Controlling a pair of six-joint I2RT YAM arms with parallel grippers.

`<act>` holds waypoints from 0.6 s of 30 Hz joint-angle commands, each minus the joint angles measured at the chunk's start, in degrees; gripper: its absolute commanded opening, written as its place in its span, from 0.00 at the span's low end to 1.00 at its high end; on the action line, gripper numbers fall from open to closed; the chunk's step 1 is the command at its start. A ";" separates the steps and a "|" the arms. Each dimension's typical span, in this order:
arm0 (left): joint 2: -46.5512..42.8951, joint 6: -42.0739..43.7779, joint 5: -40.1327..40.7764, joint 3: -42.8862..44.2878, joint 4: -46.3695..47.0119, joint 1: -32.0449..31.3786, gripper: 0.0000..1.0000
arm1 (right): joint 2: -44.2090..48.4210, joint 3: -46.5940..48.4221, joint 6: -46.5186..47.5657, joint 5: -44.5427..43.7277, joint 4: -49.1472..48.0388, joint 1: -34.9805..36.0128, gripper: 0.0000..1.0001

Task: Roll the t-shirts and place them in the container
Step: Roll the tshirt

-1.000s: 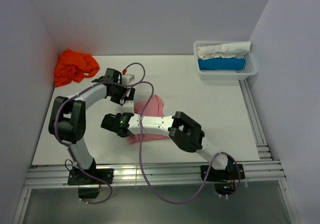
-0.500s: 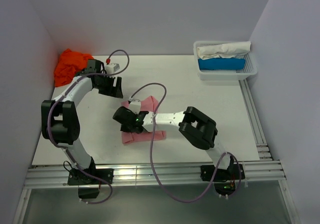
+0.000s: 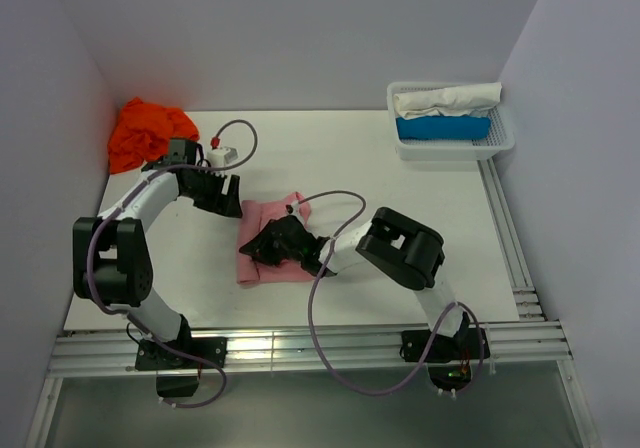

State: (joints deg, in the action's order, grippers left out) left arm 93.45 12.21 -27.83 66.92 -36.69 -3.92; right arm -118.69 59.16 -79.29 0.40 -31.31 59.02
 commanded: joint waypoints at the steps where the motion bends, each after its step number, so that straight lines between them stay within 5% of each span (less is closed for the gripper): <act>1: -1.17 1.77 -2.75 -3.01 1.88 0.06 0.77 | -2.77 -2.90 -6.23 3.81 -11.03 -0.31 0.30; 13: 4.28 -4.29 6.20 -8.82 13.30 -5.12 0.72 | -5.23 -7.56 -11.94 3.55 -22.30 -0.67 0.32; 18: 4.90 -5.79 12.35 -9.52 15.41 -8.20 0.71 | -2.34 -7.04 -8.88 1.18 -15.03 -0.49 0.40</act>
State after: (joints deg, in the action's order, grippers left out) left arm 98.17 7.88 -21.54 58.28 -25.58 -10.33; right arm -122.80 52.36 -89.73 2.61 -50.63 58.30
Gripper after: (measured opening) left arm 0.713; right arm 0.383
